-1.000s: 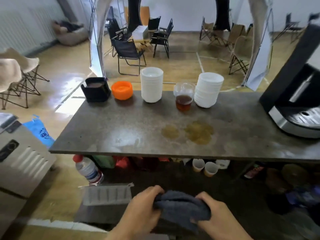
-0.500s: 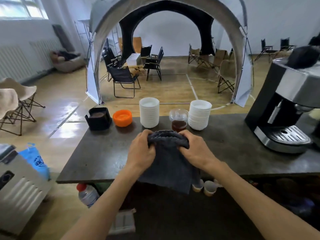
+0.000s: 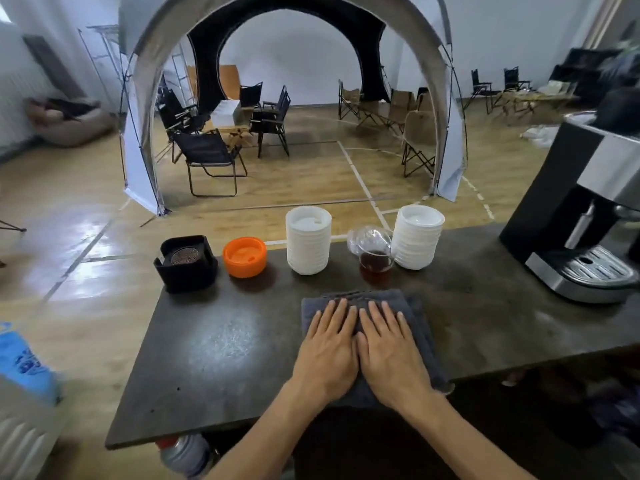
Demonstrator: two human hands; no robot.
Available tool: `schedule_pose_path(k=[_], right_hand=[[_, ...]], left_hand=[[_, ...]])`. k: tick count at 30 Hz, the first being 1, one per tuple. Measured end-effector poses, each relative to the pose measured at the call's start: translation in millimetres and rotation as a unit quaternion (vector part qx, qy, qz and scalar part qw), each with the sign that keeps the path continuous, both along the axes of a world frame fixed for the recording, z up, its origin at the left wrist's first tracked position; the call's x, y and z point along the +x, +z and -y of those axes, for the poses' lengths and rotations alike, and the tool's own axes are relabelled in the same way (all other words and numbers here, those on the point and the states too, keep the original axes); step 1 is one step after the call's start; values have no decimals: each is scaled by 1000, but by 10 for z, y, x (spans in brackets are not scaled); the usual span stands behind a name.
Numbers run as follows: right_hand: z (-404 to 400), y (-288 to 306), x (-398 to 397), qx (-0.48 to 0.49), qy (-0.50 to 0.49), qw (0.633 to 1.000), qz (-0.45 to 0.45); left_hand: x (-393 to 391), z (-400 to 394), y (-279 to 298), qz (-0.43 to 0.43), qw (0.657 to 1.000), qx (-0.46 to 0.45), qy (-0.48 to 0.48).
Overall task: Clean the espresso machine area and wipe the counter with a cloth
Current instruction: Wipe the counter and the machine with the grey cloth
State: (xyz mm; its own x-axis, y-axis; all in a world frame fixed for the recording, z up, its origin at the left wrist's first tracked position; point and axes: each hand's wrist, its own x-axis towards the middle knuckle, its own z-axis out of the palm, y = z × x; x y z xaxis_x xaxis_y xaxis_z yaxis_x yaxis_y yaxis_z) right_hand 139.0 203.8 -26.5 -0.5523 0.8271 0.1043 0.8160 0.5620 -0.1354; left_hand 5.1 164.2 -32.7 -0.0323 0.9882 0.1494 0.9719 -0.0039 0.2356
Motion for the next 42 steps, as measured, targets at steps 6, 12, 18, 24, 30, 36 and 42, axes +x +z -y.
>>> schedule_pose_path(k=[6,12,18,24,30,36,42], right_hand=[[144,52,-260,-14,47,998,34],[208,100,-573,-37,94,995,12],[49,62,-353,-82,76,993,-37],[-116,91,-39,-26,157,985,-70],[-345,80,550,57,157,983,-73],[-895,125,1215,2,61,997,-44],[-966,-33,1233,-51,45,997,-35]], left_hand=[[-224,256,3,-22,999,-8,30],[-446,537,54,5,993,-5,114],[-238,398,85,23,992,-18,121],[174,284,101,26,991,-12,127],[783,-30,32,21,996,6,81],[1263,-618,9,-2,998,0,67],[1247,-615,6,-16,999,2,28]])
